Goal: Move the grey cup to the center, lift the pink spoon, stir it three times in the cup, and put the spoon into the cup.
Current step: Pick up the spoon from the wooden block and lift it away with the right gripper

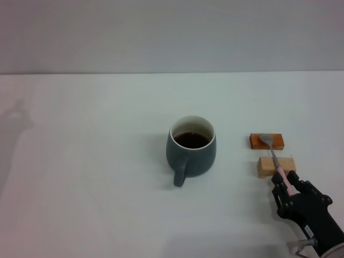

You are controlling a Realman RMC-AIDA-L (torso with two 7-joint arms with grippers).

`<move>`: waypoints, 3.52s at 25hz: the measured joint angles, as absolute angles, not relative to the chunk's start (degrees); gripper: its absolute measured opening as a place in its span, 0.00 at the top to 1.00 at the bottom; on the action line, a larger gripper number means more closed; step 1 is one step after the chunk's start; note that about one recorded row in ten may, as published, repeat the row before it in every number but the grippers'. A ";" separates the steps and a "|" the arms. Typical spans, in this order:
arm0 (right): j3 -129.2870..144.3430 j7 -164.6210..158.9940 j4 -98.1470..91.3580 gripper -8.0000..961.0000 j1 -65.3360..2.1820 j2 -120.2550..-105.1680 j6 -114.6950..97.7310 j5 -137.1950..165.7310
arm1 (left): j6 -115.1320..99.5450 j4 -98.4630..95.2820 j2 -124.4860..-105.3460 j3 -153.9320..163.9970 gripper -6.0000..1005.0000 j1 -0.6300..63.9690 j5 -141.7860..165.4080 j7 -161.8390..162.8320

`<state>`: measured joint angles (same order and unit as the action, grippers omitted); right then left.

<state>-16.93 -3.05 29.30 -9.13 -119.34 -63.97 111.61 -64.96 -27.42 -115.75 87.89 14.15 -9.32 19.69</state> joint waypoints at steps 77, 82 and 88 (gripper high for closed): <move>-18.16 -3.43 28.51 0.80 -10.58 -119.20 -62.40 111.62 | -64.86 -28.13 -115.75 87.36 1.00 14.50 -9.31 19.69; -18.15 -3.43 28.63 0.80 -10.56 -119.17 -62.40 111.62 | -64.93 -28.28 -115.77 87.36 1.00 14.50 -9.32 19.69; -17.90 -3.43 28.42 0.82 -10.54 -119.17 -62.82 111.62 | -64.86 -28.43 -115.83 87.36 1.00 14.50 -9.32 19.68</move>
<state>-17.90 -3.43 28.42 -10.54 -119.17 -62.82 111.62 -64.86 -28.43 -115.83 87.36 14.50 -9.32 19.68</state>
